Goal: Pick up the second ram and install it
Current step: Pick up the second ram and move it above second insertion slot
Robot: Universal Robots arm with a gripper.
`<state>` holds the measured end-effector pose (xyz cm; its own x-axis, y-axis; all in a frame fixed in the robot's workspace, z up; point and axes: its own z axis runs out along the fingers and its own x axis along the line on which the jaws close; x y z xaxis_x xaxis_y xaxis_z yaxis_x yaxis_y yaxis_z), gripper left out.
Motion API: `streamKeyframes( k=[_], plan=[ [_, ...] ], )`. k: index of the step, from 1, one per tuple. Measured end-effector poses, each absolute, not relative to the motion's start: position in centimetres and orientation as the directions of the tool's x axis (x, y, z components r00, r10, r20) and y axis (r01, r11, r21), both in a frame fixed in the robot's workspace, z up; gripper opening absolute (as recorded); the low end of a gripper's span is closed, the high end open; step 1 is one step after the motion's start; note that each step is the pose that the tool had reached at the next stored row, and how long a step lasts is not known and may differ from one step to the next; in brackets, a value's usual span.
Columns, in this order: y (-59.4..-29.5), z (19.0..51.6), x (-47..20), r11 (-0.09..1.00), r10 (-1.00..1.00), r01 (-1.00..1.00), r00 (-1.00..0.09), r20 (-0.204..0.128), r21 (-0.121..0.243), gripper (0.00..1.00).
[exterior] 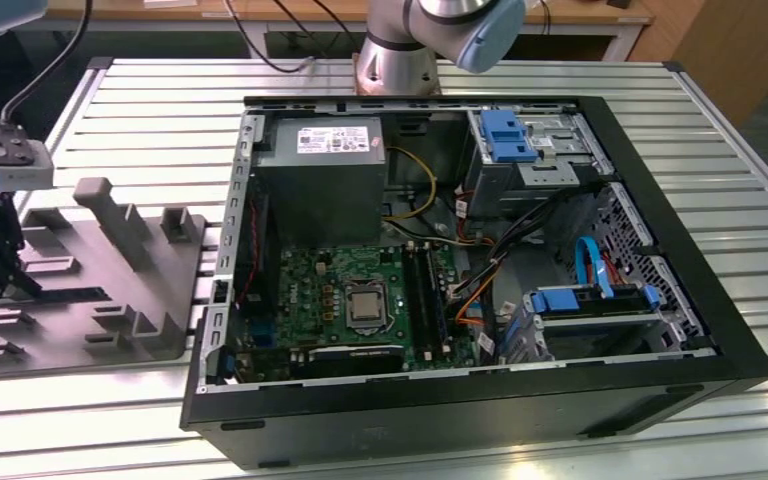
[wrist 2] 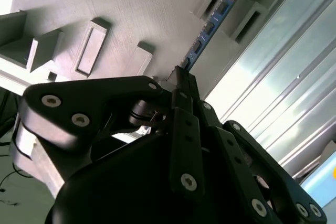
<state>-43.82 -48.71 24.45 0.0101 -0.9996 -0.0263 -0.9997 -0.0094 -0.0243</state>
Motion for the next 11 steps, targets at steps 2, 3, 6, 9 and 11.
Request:
streamKeyframes(
  k=[2, 3, 6, 9, 11],
  plan=[
    [-48.7, 24.9, -43.8, -0.009, -1.000, -1.000, 0.010, -0.026, -0.024, 0.11],
    [-48.7, 25.1, -43.8, -0.009, -1.000, -1.000, 0.010, -0.026, -0.024, 0.11],
    [-48.7, 25.8, -43.8, -0.009, -1.000, -1.000, 0.010, -0.026, -0.024, 0.11],
    [-48.7, 26.5, -43.8, -0.009, -1.000, -1.000, 0.010, -0.026, -0.024, 0.11],
    [-48.7, 26.9, -43.8, -0.009, -1.000, -1.000, 0.010, -0.026, -0.024, 0.11]
  ],
)
